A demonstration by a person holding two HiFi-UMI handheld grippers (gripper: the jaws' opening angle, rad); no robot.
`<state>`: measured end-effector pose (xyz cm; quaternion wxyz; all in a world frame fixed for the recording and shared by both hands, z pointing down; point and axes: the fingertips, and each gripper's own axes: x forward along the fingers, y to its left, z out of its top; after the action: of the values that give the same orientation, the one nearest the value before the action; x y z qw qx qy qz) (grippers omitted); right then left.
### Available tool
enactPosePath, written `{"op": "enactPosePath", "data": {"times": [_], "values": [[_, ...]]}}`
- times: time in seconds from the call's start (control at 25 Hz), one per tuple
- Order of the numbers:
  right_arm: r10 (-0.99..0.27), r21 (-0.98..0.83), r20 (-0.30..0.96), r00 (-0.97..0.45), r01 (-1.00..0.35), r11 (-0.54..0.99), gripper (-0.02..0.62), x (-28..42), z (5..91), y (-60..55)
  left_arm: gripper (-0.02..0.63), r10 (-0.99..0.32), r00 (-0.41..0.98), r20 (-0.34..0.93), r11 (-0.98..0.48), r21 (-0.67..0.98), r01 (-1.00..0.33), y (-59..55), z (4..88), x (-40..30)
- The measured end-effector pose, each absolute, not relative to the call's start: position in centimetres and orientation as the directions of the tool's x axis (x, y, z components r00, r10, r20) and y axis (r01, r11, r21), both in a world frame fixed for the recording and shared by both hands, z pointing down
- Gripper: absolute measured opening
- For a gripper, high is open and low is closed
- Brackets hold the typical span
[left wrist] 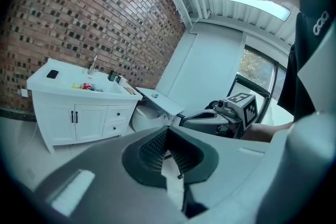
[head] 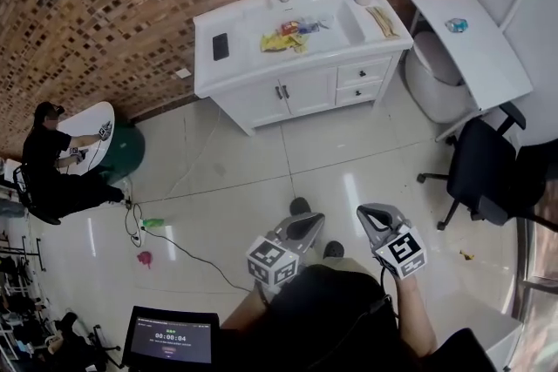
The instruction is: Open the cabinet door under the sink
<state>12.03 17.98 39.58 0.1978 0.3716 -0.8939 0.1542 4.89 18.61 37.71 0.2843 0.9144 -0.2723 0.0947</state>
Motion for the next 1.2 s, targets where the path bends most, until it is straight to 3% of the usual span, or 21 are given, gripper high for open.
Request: {"op": "enactPosePath", "data": {"times": [0.72, 1.2], "values": [[-0.536, -0.145, 0.549, -0.641, -0.705, 0.694, -0.008, 0.3, 40.7, 3.5, 0.016, -0.541, 0.748, 0.385, -0.605, 0.44, -0.664, -1.4, 45.6, -6.4], [-0.466, -0.249, 0.59, -0.66, -0.697, 0.672, -0.008, -0.9, 45.8, 1.4, 0.017, -0.586, 0.66, 0.47, -0.473, 0.464, -0.749, -6.7, 54.6, -9.5]]}}
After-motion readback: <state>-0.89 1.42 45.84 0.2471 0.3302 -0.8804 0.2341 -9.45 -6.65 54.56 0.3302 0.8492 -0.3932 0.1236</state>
